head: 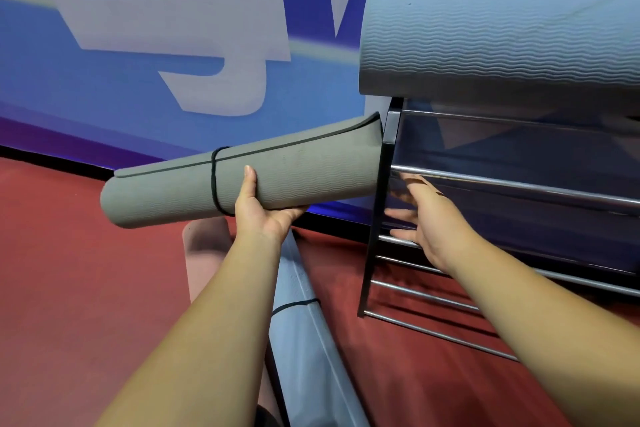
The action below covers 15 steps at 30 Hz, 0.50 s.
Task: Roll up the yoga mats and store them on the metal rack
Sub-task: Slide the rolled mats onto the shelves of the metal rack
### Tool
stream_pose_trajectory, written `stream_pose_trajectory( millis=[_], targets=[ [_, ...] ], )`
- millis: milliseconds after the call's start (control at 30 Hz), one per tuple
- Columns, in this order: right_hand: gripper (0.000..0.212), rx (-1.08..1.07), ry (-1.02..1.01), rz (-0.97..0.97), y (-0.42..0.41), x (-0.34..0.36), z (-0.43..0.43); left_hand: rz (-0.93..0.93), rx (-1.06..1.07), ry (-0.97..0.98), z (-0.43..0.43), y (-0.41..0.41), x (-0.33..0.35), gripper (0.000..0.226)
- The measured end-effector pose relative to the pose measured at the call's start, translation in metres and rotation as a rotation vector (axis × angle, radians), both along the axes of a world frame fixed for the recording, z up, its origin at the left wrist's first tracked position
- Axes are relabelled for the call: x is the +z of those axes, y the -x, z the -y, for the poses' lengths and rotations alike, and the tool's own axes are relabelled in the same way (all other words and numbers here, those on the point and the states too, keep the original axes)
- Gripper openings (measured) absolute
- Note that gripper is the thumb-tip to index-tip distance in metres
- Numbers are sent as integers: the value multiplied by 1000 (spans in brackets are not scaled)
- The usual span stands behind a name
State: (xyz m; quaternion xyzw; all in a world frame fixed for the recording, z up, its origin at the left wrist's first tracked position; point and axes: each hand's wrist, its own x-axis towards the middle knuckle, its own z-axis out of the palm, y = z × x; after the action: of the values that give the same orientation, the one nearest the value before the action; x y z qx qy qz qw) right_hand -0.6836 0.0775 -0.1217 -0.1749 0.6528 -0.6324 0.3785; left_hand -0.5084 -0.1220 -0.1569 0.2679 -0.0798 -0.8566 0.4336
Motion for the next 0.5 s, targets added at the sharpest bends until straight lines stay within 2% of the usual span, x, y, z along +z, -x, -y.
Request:
stream_pose_trajectory(
  millis=[133,267,500],
  targets=[
    [30,3,1,-17,-1,-3,3,28,-5,45,3,-1,5,56],
    [21,-6,16,-9,-1,-6,9,78,-23,125,9,-6,6,58],
    [30,10,-23,-155,-6,-6,15,183,-52,211,4,3,23,56]
  ],
)
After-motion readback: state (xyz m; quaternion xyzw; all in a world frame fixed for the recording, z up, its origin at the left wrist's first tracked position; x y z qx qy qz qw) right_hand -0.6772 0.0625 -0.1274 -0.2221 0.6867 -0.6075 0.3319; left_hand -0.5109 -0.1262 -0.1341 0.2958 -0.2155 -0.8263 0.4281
